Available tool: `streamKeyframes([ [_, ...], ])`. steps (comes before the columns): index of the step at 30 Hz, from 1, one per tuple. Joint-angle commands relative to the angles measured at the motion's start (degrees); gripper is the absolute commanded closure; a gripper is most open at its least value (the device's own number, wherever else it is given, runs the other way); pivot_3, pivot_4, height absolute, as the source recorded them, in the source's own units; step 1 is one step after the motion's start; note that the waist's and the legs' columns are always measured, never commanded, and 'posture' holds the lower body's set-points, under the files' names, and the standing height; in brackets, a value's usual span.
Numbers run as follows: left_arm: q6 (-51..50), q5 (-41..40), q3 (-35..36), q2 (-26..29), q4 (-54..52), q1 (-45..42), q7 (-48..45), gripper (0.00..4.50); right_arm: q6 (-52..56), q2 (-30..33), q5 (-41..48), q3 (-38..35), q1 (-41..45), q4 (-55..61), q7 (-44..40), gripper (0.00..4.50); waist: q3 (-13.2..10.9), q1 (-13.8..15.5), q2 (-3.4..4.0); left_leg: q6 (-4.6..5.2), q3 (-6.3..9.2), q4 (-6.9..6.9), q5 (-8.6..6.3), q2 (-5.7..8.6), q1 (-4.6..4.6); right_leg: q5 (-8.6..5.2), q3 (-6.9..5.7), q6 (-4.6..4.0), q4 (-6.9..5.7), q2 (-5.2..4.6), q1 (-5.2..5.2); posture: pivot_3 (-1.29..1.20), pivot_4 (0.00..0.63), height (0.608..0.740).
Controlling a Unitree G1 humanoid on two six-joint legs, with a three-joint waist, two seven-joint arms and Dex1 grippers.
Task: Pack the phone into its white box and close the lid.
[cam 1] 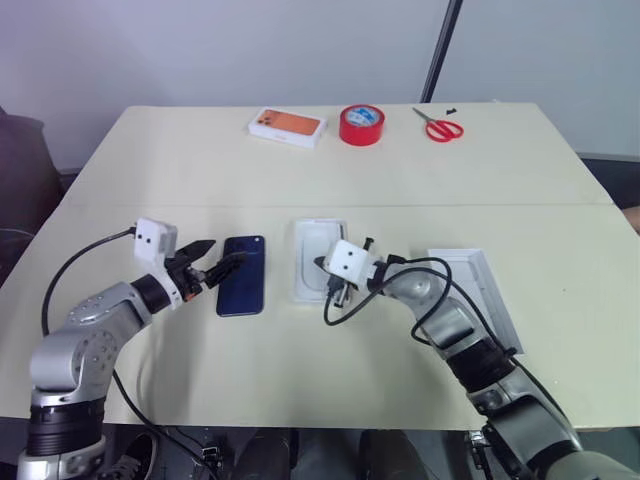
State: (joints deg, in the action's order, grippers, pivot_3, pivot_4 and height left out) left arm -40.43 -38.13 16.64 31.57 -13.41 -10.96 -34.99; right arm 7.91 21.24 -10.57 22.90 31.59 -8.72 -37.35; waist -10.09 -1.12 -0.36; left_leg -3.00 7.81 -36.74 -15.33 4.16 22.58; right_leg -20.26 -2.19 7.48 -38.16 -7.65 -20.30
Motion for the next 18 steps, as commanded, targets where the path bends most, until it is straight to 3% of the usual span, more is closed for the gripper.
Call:
streamKeyframes([
  [1,1.6,-0.3,0.9,-0.4,-0.3,-1.0,0.5,0.00,-0.9,0.4,-1.4,-0.5,0.6,-1.3,0.3,4.49,0.0,0.0,0.00,0.00,0.00,0.00,0.00,0.00,0.00,0.00,0.00,0.00,0.00,0.01,0.00,0.00,0.150,0.740],
  [14,1.1,-1.0,1.1,-1.0,0.5,-2.0,1.4,0.00,-0.2,-1.5,-1.3,-0.8,-0.1,-1.0,1.0,4.49,0.0,0.0,-0.01,0.00,0.00,-0.01,0.00,-0.01,0.00,0.00,0.00,0.00,-0.02,0.01,0.00,0.00,0.150,0.740],
  [18,-8.9,-7.9,5.4,0.8,3.8,-2.6,2.7,0.00,0.5,-2.0,0.8,-2.6,0.3,1.7,0.1,4.49,0.0,-0.1,0.00,0.00,0.00,-0.01,0.00,-0.01,-0.01,0.00,0.00,0.00,-0.03,0.01,0.00,0.00,0.150,0.740],
])
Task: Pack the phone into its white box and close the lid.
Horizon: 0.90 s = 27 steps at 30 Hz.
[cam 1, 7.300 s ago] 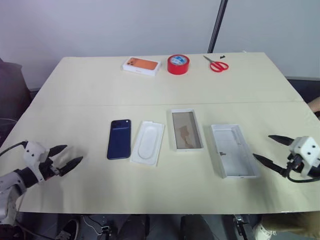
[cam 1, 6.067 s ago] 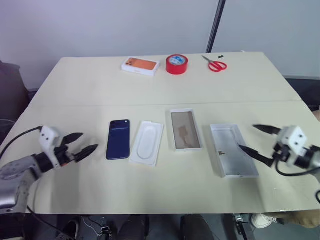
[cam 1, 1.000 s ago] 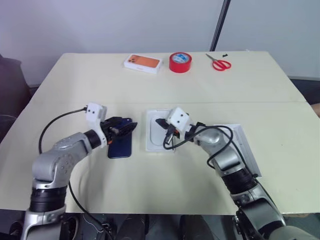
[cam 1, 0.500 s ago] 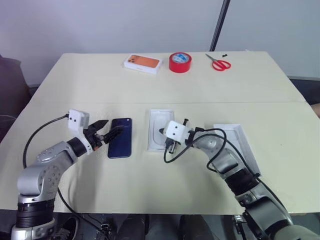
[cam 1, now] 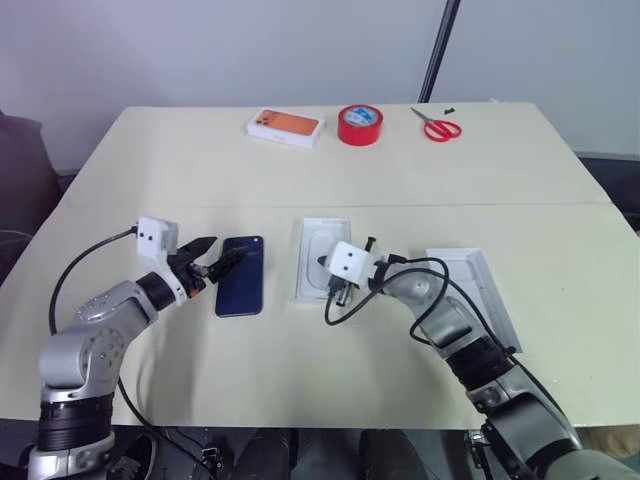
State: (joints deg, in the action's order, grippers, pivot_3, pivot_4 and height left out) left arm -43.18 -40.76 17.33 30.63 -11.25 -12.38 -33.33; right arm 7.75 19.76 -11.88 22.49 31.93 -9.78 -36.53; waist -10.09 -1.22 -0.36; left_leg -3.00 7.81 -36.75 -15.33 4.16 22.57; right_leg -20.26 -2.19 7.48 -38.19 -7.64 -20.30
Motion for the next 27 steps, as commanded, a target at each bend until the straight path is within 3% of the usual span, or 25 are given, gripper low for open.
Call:
streamKeyframes([
  [1,-7.1,-6.0,5.6,2.4,2.2,-1.3,1.1,0.00,0.8,-0.5,2.7,-2.5,0.2,3.6,-1.2,4.49,0.0,-0.1,0.00,0.00,0.00,0.00,0.00,-0.01,0.00,0.00,0.00,0.00,-0.02,0.01,-0.02,0.00,0.150,0.740],
  [7,-18.8,-12.0,10.8,8.1,9.1,-1.7,0.8,0.00,4.5,-2.1,6.1,-3.7,3.4,9.3,-4.1,4.49,0.0,-1.3,0.00,-0.01,0.01,0.01,0.00,-0.01,0.01,0.00,0.01,0.00,-0.07,0.01,-0.05,0.00,0.150,0.740],
  [13,-25.7,-9.4,7.6,9.3,12.6,-4.0,5.6,0.00,12.3,-5.9,6.7,0.5,8.8,7.5,-8.5,4.49,0.0,-1.4,0.00,-0.05,0.02,0.03,0.03,-0.04,-0.02,0.00,0.07,0.00,-0.16,0.05,-0.11,0.00,0.150,0.740],
  [19,-35.6,-12.1,9.6,6.5,15.3,-5.7,8.9,0.00,16.0,-11.8,5.7,5.6,17.6,-2.0,-11.7,4.49,0.0,-1.5,0.00,-0.05,0.01,0.02,0.03,-0.01,-0.05,0.00,0.17,0.00,-0.19,0.02,-0.11,0.00,0.150,0.740],
  [27,-42.4,-13.2,12.2,-1.1,14.1,-7.5,14.0,0.00,10.5,-16.8,-0.3,10.9,21.2,-16.1,-9.5,4.49,0.1,-1.2,0.02,-0.05,0.05,-0.04,0.03,0.07,-0.10,0.00,0.22,0.00,-0.15,-0.02,-0.11,0.00,0.150,0.740],
])
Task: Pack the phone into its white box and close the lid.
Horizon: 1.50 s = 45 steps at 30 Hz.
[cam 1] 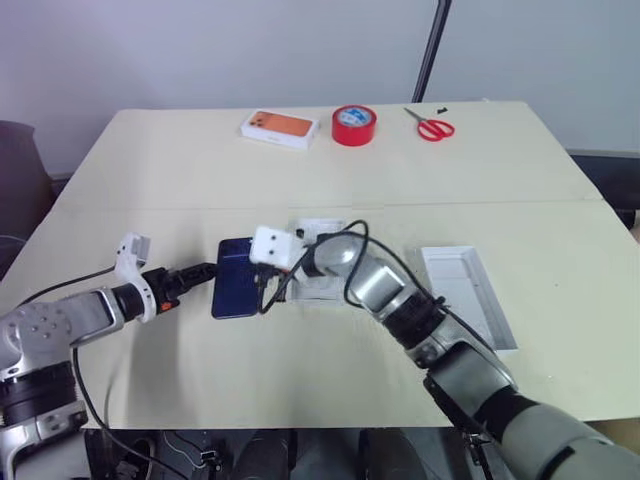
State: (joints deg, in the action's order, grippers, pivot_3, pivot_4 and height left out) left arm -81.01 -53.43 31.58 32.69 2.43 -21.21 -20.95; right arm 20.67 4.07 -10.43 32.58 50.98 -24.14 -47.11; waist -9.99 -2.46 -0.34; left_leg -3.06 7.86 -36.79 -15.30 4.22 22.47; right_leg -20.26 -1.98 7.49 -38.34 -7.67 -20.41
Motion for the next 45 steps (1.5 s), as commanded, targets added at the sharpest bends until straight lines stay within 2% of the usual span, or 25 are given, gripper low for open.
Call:
streamKeyframes([
  [1,-4.9,-0.5,-2.3,-4.0,-0.3,1.4,2.0,0.00,-3.2,-0.8,-2.8,1.5,2.3,-2.9,1.3,4.49,0.0,0.0,0.04,0.00,0.00,-0.01,0.00,0.00,0.00,0.00,0.00,0.00,0.00,0.00,0.01,0.00,0.150,0.740],
  [8,-6.5,-0.3,-1.8,-8.1,-2.3,0.6,3.8,0.00,-5.5,0.4,-5.0,1.5,1.7,-4.1,0.6,4.49,0.2,0.1,0.17,0.00,0.02,-0.01,0.00,0.02,-0.07,0.00,0.02,0.01,0.01,0.00,0.07,0.00,0.150,0.740],
  [14,-6.5,0.6,-2.2,-7.6,-1.7,0.0,3.5,0.00,-4.5,1.6,-5.3,0.0,2.9,-3.8,0.4,4.49,0.3,0.3,0.21,0.00,0.08,-0.04,0.00,0.06,-0.07,0.00,0.07,0.01,0.05,0.00,0.07,0.00,0.150,0.740],
  [21,-6.1,1.1,-2.3,-7.9,-1.9,-0.2,3.2,0.00,-0.6,4.1,-5.0,-0.5,4.2,1.9,-4.3,4.49,0.3,0.2,0.22,0.00,0.11,-0.03,0.00,0.09,-0.06,0.00,0.10,0.01,0.08,0.01,0.10,0.00,0.150,0.740],
  [26,-5.8,1.0,-2.3,-8.7,-2.4,-0.5,3.1,0.00,-0.1,3.5,-5.8,1.2,2.2,2.3,-4.4,4.49,0.3,0.2,0.22,0.00,0.11,-0.03,0.00,0.08,-0.06,0.00,0.11,0.01,0.09,0.01,0.10,0.00,0.150,0.740],
  [30,-7.2,0.3,-1.6,-9.0,-2.3,-0.9,2.8,0.00,2.1,0.4,-4.7,2.0,0.6,4.7,-4.9,4.49,0.3,0.2,0.22,0.00,0.11,-0.02,0.00,0.08,-0.06,0.01,0.11,0.02,0.08,0.01,0.11,0.00,0.150,0.740],
  [34,-7.4,0.1,-2.8,-9.0,-4.1,-0.4,2.3,0.00,0.2,1.0,-6.7,3.5,0.2,4.7,-4.5,4.49,0.3,0.0,0.22,0.00,0.10,-0.02,0.00,0.07,-0.06,0.01,0.13,0.02,0.08,0.02,0.07,0.00,0.150,0.740],
  [39,-9.9,-0.6,-2.1,-12.7,-4.4,-2.2,3.4,0.00,-2.6,0.9,-8.5,4.6,-0.8,3.4,-2.9,4.49,0.3,0.1,0.21,0.00,0.10,-0.01,0.00,0.07,-0.06,0.01,0.12,0.02,0.08,0.03,0.08,0.00,0.150,0.740],
  [44,-10.7,0.5,-1.6,-10.2,-3.9,-1.8,1.9,0.00,-3.2,1.7,-8.9,4.0,-1.3,2.9,-3.1,4.49,0.4,-0.1,0.19,0.00,0.07,0.01,0.00,0.05,-0.06,0.01,0.13,0.02,0.06,0.05,0.18,0.00,0.150,0.740],
  [45,-10.1,1.2,-1.1,-9.8,-3.1,-2.0,2.0,0.25,-3.4,2.0,-9.0,3.9,-1.3,2.8,-3.1,4.50,0.4,-0.2,0.19,0.00,0.06,0.01,0.00,0.03,-0.06,0.01,0.12,0.02,0.05,0.07,0.18,0.00,0.150,0.740],
])
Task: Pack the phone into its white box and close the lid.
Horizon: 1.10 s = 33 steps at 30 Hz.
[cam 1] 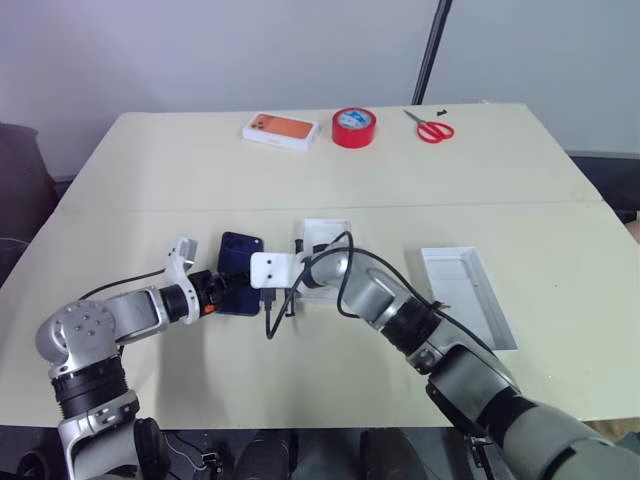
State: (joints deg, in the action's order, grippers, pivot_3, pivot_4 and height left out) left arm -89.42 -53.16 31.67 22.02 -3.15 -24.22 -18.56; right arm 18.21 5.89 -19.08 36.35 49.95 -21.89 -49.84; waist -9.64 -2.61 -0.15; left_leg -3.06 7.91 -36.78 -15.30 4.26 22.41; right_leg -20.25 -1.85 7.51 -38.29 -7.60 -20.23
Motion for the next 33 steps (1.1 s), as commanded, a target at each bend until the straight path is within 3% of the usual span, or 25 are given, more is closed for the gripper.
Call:
streamKeyframes([
  [1,-1.2,1.4,-0.7,0.9,3.2,0.7,-0.1,0.52,-1.2,0.4,-0.6,0.2,-0.2,0.4,-0.2,4.50,0.0,0.0,0.00,0.00,-0.01,0.00,0.00,0.00,0.00,0.00,0.00,0.00,0.00,0.00,-0.01,0.00,0.150,0.740],
  [6,-1.6,0.9,-0.6,0.7,2.9,1.3,-1.0,2.68,-1.1,0.3,-0.1,-0.4,-0.4,1.0,-0.5,4.50,0.0,0.0,0.00,0.00,-0.02,0.02,0.00,0.00,0.01,0.00,0.01,0.00,0.00,0.00,-0.04,0.00,0.150,0.740],
  [15,-1.9,1.4,0.1,-0.5,1.7,3.3,-1.1,2.68,0.6,-0.5,1.5,-2.1,-0.8,3.4,-1.2,4.50,0.0,0.0,-0.01,0.00,-0.03,0.03,0.00,-0.02,0.01,0.00,0.01,0.00,0.02,0.00,-0.05,0.00,0.150,0.740],
  [18,-1.9,1.6,0.8,-1.0,1.8,3.4,-0.7,3.48,0.5,-0.5,1.6,-2.3,-0.7,3.5,-1.0,4.50,0.0,0.0,-0.01,0.00,-0.03,0.03,0.00,-0.02,0.01,0.00,0.02,0.00,0.01,0.00,-0.05,0.00,0.150,0.740],
  [20,-2.0,1.3,1.1,-1.2,1.9,3.4,-0.8,4.35,0.2,-0.4,1.7,-2.6,-0.7,3.3,-0.4,4.50,0.0,0.0,-0.03,0.00,-0.04,0.04,0.00,-0.02,0.01,0.00,0.02,0.00,0.02,0.00,-0.05,0.00,0.150,0.740],
  [26,-3.1,-2.8,3.9,-2.7,3.5,3.5,-1.0,4.35,0.7,-3.1,7.7,-9.4,-1.5,5.4,2.3,4.50,0.0,0.0,-0.04,-0.02,-0.05,0.07,0.01,-0.04,0.03,0.00,0.03,0.00,0.02,0.02,-0.07,0.00,0.150,0.740],
  [32,-3.1,-9.3,10.1,-3.2,7.0,2.1,-0.6,4.35,13.4,-6.7,23.6,-23.5,-3.1,12.2,1.2,4.50,0.0,0.1,-0.07,-0.04,-0.06,0.12,0.03,-0.07,0.07,0.00,0.03,0.00,0.01,0.03,-0.14,0.00,0.150,0.740],
  [33,-3.1,-9.7,10.3,-2.9,7.3,2.0,-0.3,4.37,16.4,-6.8,28.2,-26.7,-3.8,14.0,-0.1,4.25,0.0,0.2,-0.11,-0.04,-0.06,0.13,0.02,-0.06,0.07,0.00,0.03,0.00,0.03,0.02,-0.12,0.00,0.150,0.740],
])
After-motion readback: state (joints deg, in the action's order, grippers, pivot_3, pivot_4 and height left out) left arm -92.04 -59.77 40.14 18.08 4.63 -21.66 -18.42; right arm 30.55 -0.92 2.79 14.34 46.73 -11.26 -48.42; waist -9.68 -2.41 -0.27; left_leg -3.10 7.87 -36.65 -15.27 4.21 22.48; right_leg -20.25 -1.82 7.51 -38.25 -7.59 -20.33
